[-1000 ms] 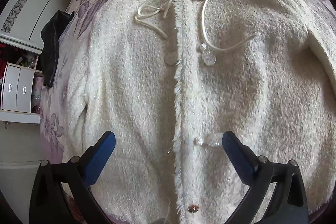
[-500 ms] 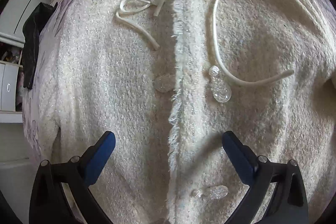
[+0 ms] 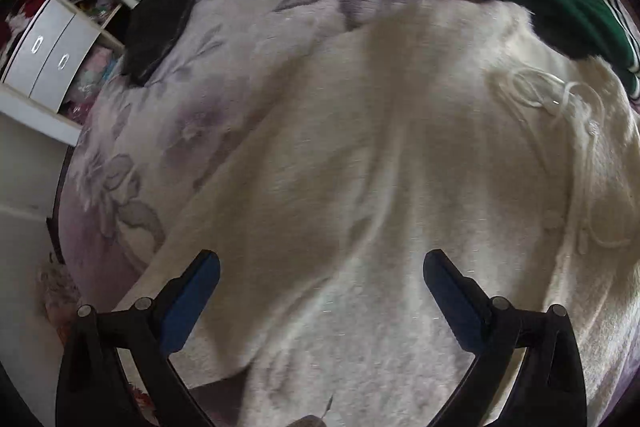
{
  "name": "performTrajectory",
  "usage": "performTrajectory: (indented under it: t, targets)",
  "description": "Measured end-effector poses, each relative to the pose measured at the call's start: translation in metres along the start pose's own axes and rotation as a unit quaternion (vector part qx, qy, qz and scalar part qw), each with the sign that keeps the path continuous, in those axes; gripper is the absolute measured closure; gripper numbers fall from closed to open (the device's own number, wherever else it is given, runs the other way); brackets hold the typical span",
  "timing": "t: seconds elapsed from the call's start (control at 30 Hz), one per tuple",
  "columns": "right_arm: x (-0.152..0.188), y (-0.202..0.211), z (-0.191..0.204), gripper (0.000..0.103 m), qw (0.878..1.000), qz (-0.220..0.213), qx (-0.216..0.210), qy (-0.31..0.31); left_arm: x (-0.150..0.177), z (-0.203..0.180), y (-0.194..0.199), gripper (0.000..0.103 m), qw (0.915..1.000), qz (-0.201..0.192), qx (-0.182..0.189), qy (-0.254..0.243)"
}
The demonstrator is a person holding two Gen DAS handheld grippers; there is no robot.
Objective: Fold large clothes
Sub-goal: 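Grasp the sleeve cuff with the right tool and lift it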
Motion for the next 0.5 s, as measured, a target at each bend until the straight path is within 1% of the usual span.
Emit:
performTrajectory:
  t: [0.03,0.07,0.1,0.13,0.17,0.2,0.23,0.27,0.3,0.33,0.37,0.4,0.43,0.47,0.5]
  targets:
    - [0.000,-0.024,0.043,0.095,0.998,0.019,-0.005,0.063,0.011,0.018,0.000,0.000,0.9999,0.004,-0.007,0.012]
    - [0.006,-0.043,0.075,0.095,0.992,0.040,-0.005,0.115,0.011,0.034,-0.003,0.000,0.9996,0.008,-0.013,0.022]
    - [0.014,-0.064,0.107,0.095,0.985,0.059,0.000,0.164,0.015,0.041,-0.004,0.000,0.9994,0.011,-0.018,0.028]
    - [0.028,-0.086,0.138,0.095,0.974,0.089,-0.003,0.209,0.015,0.052,-0.008,0.000,0.9991,0.014,-0.025,0.032]
    - [0.046,-0.101,0.156,0.095,0.966,0.113,-0.001,0.233,0.016,0.063,-0.010,0.000,0.9988,0.015,-0.031,0.034]
    - [0.058,-0.115,0.168,0.095,0.960,0.134,0.001,0.245,0.017,0.073,-0.013,0.000,0.9986,0.017,-0.035,0.035]
    - [0.073,-0.128,0.177,0.094,0.954,0.166,0.001,0.250,0.020,0.076,-0.014,0.000,0.9985,0.019,-0.038,0.035]
    - [0.082,-0.135,0.179,0.088,0.952,0.185,-0.002,0.242,0.020,0.077,-0.017,0.000,0.9984,0.021,-0.039,0.034]
    - [0.090,-0.136,0.180,0.074,0.955,0.200,-0.017,0.219,0.021,0.079,-0.018,0.000,0.9984,0.023,-0.039,0.034]
    - [0.094,-0.132,0.181,0.064,0.959,0.205,-0.046,0.188,0.021,0.079,-0.019,0.000,0.9984,0.025,-0.036,0.034]
    - [0.096,-0.121,0.179,0.042,0.965,0.204,-0.076,0.147,0.019,0.080,-0.020,0.000,0.9986,0.027,-0.032,0.033]
    - [0.098,-0.104,0.174,0.029,0.970,0.195,-0.109,0.099,0.018,0.078,-0.020,0.000,0.9988,0.027,-0.028,0.031]
    - [0.099,-0.085,0.166,0.027,0.972,0.180,-0.136,0.059,0.017,0.075,-0.019,0.000,0.9990,0.028,-0.022,0.027]
    - [0.101,-0.066,0.155,0.027,0.974,0.167,-0.150,0.025,0.015,0.071,-0.017,0.000,0.9992,0.028,-0.015,0.025]
    - [0.107,-0.044,0.136,0.027,0.976,0.153,-0.152,-0.013,0.014,0.065,-0.014,0.000,0.9994,0.026,-0.008,0.022]
Point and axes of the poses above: each gripper's, at about its wrist camera, not at the fingertips, and y roughly against the way its jaws point, z to its left, x to its underside, the point moved 9 cm from there along -y, roughly the way its jaws point, and after that the axes turned 13 degrees about y, right-handed, at the moved point
